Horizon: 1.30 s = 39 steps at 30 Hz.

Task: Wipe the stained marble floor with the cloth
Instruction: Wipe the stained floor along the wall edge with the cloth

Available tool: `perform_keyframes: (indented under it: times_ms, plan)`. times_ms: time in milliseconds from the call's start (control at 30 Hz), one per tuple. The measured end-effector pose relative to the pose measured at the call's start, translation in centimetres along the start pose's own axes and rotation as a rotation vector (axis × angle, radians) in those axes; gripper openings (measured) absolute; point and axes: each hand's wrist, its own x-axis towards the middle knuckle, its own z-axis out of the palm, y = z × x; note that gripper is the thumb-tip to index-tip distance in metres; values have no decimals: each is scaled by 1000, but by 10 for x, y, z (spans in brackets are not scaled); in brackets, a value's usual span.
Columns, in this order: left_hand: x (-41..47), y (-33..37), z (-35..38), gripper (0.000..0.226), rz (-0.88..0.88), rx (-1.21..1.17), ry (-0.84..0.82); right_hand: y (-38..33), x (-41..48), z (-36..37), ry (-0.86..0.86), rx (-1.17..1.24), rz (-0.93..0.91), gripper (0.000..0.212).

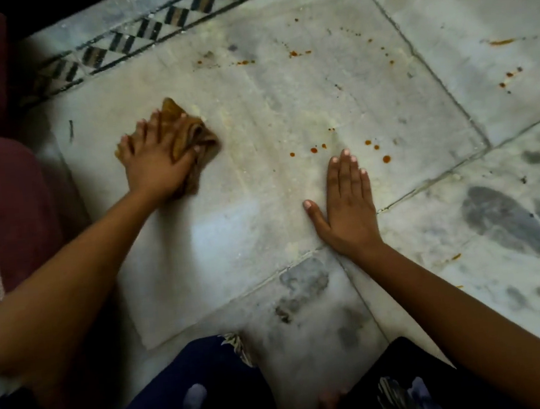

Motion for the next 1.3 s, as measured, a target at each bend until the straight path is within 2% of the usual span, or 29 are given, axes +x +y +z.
perform_keyframes:
  times_ms: [67,133,233,300,333,400,467,533,600,667,733,800,867,967,1033,1100,1167,1300]
  plan:
    - [31,22,-6,62,-56,-30,-11,6,1,-1,-24,-3,61,88]
    - [48,47,-9,62,-37,-31,-33,5,0,1,-30,7,95,90]
    - [34,67,-2,64,148,4,-31,4,0,3,-16,8,102,89]
    - [11,59,2,67,297,28,-20,5,0,4,-18,5,101,89]
    - [3,48,2,68,310,31,-24,6,1,4,-22,3,99,89]
    - [15,22,-2,68,207,39,-12,6,2,5,-29,0,97,90]
    - [51,10,-9,65,23,35,-5,6,2,6,-30,-10,91,90]
    - [92,21,-18,66,-136,-12,-5,7,2,6,-42,-15,83,90]
    - [122,47,-23,67,-189,-68,-14,8,2,5,-54,-17,78,89]
    - [134,75,-25,66,-147,-119,-6,7,2,4,-49,-11,78,88]
    - [124,88,-23,64,-9,-124,-6,7,1,3,-40,0,82,87]
    - [99,77,-17,64,197,-99,28,6,1,3,-31,-3,87,87]
    - [74,49,-11,61,270,-120,103,6,2,3,-31,-10,92,88]
    - [79,20,-14,55,48,-174,211,6,2,3,-41,-17,96,89]
    - [107,33,-21,55,-138,-156,206,6,2,2,-50,-26,95,89]
    - [130,63,-24,58,-183,-117,146,5,2,1,-66,-26,99,89]
    - [136,95,-19,65,-58,-100,79,4,2,-1,-75,-22,103,89]
    - [89,121,-3,77,365,4,-18,5,2,-2,-83,5,104,88]
